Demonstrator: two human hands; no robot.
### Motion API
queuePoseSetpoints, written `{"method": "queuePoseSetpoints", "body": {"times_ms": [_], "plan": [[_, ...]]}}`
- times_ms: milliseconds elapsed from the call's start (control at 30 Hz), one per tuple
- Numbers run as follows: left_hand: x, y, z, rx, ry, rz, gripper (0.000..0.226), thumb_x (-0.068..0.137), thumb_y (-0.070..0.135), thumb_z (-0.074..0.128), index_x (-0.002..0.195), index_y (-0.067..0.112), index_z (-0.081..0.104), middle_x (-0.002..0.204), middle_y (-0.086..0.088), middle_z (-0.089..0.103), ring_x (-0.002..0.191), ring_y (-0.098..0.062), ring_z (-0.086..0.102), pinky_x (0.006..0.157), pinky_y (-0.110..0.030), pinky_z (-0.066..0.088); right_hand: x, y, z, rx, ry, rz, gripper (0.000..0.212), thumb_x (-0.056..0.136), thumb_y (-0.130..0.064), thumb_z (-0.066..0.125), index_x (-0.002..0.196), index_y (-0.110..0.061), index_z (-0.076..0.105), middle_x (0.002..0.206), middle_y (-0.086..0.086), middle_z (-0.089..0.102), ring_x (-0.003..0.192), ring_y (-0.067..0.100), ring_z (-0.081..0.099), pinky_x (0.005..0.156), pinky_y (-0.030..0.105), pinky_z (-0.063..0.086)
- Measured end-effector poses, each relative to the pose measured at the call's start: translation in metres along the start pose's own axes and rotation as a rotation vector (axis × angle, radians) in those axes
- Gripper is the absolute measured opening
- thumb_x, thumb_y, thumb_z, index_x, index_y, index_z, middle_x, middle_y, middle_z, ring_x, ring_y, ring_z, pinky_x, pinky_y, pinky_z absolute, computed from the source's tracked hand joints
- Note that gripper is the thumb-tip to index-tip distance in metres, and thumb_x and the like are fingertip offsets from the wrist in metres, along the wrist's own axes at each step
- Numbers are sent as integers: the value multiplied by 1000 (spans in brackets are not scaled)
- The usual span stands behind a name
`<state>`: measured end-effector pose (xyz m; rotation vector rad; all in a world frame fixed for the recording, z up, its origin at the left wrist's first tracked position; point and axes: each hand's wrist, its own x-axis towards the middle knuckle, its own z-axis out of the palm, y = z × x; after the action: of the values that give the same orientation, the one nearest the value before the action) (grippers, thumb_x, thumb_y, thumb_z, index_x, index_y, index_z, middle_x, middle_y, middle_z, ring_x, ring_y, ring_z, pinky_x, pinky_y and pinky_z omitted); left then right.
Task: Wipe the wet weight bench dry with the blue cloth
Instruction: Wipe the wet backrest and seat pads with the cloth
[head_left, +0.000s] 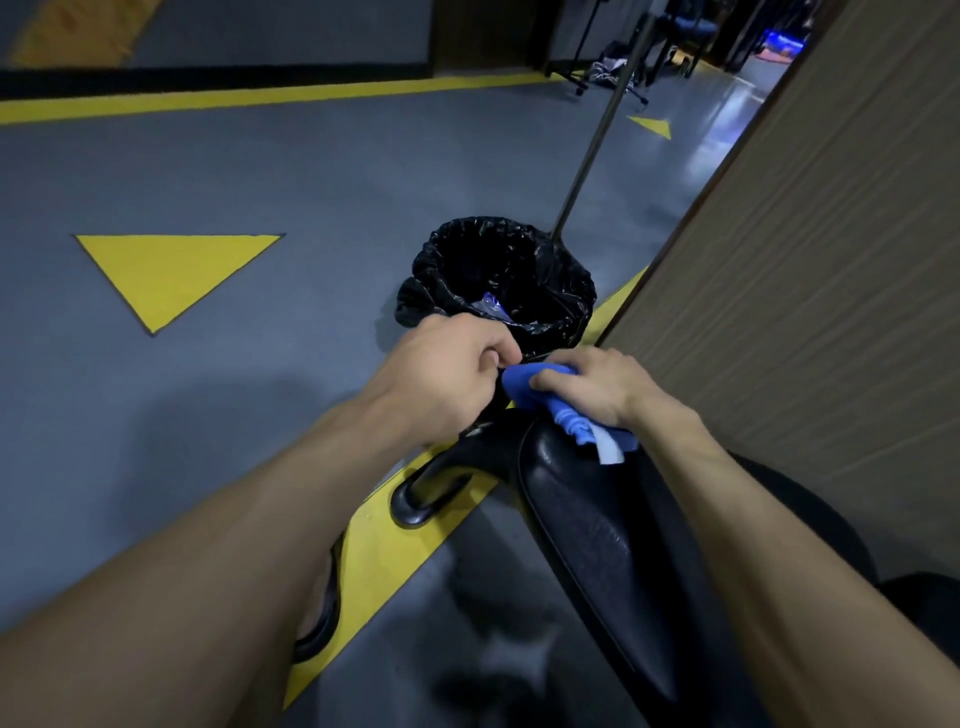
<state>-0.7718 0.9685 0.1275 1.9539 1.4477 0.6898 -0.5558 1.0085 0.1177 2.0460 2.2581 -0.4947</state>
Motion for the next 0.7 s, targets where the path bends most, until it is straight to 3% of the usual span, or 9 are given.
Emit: {"method": "queuePoseSetpoints", "body": {"times_ms": [133, 200, 267, 367, 433, 500, 600, 700], "plan": [[-1, -4, -5, -27, 36, -11, 36, 96, 17, 40, 102, 32, 72, 104, 4, 74, 88, -17, 73, 80, -31, 58, -32, -43, 25, -291, 57, -312, 54, 72, -70, 35, 101, -36, 65, 91, 3, 71, 91, 30, 64, 74, 35, 42], [-2, -7, -7, -32, 45, -5, 35, 98, 15, 41, 103, 31, 72, 105, 5, 75, 88, -16, 73, 74, -27, 56, -58, -56, 38, -358, 109, -505, 54, 71, -69, 34, 98, -34, 66, 85, -3, 70, 87, 26, 64, 80, 35, 43], [-5, -11, -8, -50, 42, 3, 34, 99, 17, 42, 102, 33, 71, 104, 6, 74, 90, -17, 72, 72, -30, 58, -69, -55, 40, -328, 85, -579, 47, 73, -64, 42, 103, -37, 66, 87, -8, 70, 89, 22, 63, 91, 37, 46], [-12, -20, -13, -57, 47, 10, 32, 98, 18, 43, 99, 36, 70, 104, 8, 74, 95, -17, 70, 77, -33, 58, -40, -39, 20, -213, 32, -373, 43, 81, -64, 46, 115, -41, 61, 104, -2, 72, 99, 26, 64, 83, 36, 48], [-21, -24, -16, -62, 33, 5, 32, 100, 18, 43, 101, 34, 71, 106, 7, 73, 94, -16, 69, 75, -30, 55, -22, -29, 8, -154, 37, -117, 40, 84, -62, 45, 113, -40, 61, 111, 2, 70, 103, 30, 62, 80, 38, 45], [-27, -29, -19, -66, 15, 2, 31, 102, 17, 43, 105, 29, 72, 108, 6, 72, 89, -16, 71, 71, -30, 55, -21, -32, 10, -154, 61, -40, 47, 76, -64, 37, 106, -37, 62, 108, 5, 70, 101, 32, 62, 80, 39, 45], [-31, -32, -22, -82, 7, 3, 30, 102, 16, 45, 103, 30, 72, 106, 6, 73, 84, -14, 72, 69, -28, 55, -50, -56, 26, -254, 86, -231, 59, 70, -66, 29, 106, -34, 63, 98, 4, 70, 98, 30, 62, 90, 40, 46], [-36, -29, -24, -110, -12, 8, 31, 102, 16, 46, 99, 34, 72, 103, 9, 74, 82, -9, 72, 68, -24, 52, -100, -67, 60, -441, 55, -442, 55, 69, -61, 41, 103, -29, 70, 90, -1, 70, 97, 24, 63, 112, 45, 32]]}}
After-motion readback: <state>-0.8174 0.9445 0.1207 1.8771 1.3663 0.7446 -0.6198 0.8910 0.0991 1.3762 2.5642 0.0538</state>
